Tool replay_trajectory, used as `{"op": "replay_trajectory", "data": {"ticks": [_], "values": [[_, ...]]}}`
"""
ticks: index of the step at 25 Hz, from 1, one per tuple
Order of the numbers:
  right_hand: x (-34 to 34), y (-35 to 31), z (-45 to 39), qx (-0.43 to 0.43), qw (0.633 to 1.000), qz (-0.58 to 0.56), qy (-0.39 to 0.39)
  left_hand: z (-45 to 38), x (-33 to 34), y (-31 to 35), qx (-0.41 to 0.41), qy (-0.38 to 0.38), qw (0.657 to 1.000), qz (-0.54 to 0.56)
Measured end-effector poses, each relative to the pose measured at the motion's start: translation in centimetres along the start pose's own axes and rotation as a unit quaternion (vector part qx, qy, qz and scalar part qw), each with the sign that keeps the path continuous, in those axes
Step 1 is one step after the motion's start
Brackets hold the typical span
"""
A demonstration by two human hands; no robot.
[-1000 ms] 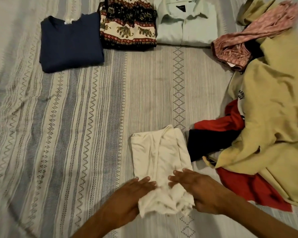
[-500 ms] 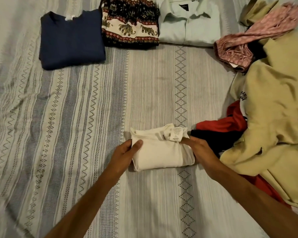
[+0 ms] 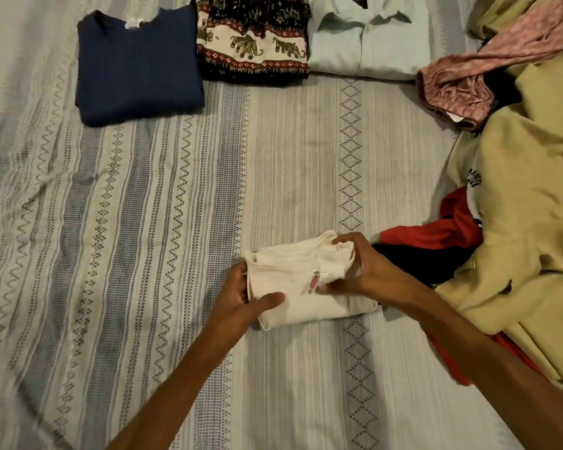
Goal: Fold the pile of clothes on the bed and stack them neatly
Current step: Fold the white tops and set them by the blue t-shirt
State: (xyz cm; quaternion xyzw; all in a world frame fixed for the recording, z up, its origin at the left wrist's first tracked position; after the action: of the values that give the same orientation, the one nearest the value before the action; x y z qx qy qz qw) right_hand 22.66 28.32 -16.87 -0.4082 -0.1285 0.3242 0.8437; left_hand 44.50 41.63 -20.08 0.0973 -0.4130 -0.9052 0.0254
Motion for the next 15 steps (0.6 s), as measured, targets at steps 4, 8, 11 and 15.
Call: {"op": "replay_trajectory", "data": {"ticks": [4, 8, 11, 15], "values": [[-1.5, -1.0, -1.7, -0.066, 0.991, -0.017, 0.117, -0.8, -0.3, 1.1, 0.003, 0.115, 0.990, -0.087], [-1.5, 0.0, -2.2, -0.063, 0.969, 0.047, 0.232, -0.8, -0.6, 1.0, -0.055, 0.198, 0.977, -0.047], [-1.2, 1.8, -0.6, -0.049, 0.952, 0.026, 0.301, -1.0, 0.9, 0.3, -0.108, 0.083, 0.991, -0.005], [-0.8, 6.3, 1.1, 0.061, 0.957, -0.242, 0.148, -0.6, 2.0, -1.1, -0.099, -0.045, 0.994, -0.025]]}}
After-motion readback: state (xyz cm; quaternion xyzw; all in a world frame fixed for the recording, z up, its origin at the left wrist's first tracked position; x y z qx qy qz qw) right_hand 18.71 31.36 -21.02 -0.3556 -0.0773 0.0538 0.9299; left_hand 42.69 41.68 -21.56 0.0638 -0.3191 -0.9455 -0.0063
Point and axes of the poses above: each hand's wrist, its own z-axis away from the middle knuckle, its own x-axis out of the palm, y = z × x, the point moved 8 cm from there along -z, towards the middle knuckle, and after that the axes turned 14 degrees about -z, right-handed, at the moved point
